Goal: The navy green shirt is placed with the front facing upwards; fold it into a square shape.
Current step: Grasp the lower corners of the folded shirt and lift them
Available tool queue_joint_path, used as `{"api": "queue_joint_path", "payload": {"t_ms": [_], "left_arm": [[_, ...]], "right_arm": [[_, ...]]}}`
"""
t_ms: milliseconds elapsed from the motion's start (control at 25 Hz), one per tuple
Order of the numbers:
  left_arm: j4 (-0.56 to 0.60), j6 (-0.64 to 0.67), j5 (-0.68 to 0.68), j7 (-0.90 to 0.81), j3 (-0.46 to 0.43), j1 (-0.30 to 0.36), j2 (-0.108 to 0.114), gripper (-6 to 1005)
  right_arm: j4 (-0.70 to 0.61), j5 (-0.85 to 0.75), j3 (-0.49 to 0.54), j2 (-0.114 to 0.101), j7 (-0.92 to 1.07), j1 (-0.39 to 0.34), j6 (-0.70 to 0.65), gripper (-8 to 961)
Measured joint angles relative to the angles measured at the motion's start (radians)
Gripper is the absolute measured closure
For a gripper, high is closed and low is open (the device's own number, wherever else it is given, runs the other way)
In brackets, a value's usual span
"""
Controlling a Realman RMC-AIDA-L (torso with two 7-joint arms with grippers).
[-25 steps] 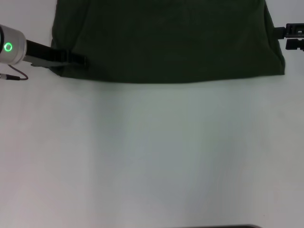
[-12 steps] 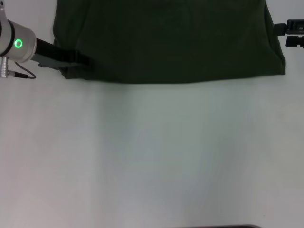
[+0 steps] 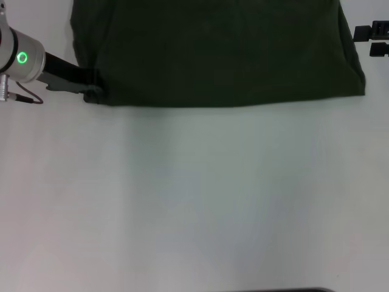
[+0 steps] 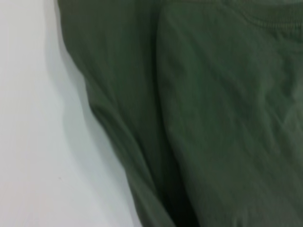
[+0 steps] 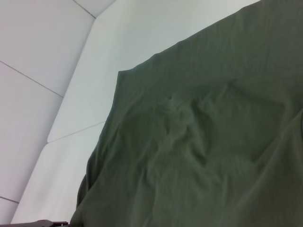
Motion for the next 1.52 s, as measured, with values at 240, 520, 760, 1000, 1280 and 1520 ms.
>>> {"api": "queue_joint_path", "payload": {"t_ms": [240,520,760,1000,1280,1520], "left_arm": [[-0.018,0.082,-0.012,0.012,-0.044,-0.005,0.012,892],[-0.023,0.159,-0.012,0.016,-0.118,-0.018,0.034,967],[-0.020,0.159,-0.006,0.014,-0.116,-0.023,0.032,967],[-0.026,0.155,-0.006,0.010,-0.118,-0.025,0.030,967],[-0.027,0.146,-0.005,0.009,-0.119,-0.026,0.028,967],[-0.025,0.141,-0.005,0.009,-0.119,-0.026,0.028,967]], "right_arm": [[0.000,-0.069,-0.016,-0.024,0.016,-0.002,0.004,87],[0.004,-0.201,-0.024,-0.034,-0.039,-0.001,0.106,87],[0.054,-0.209,-0.043,-0.005,-0.048,0.025,0.230,87],[0.186,-0.231,-0.082,-0.010,-0.033,0.074,0.328,87],[0.217,-0.256,-0.085,-0.008,-0.011,0.098,0.360,88],[0.219,-0.256,-0.089,0.008,-0.024,0.100,0.397,87]]}}
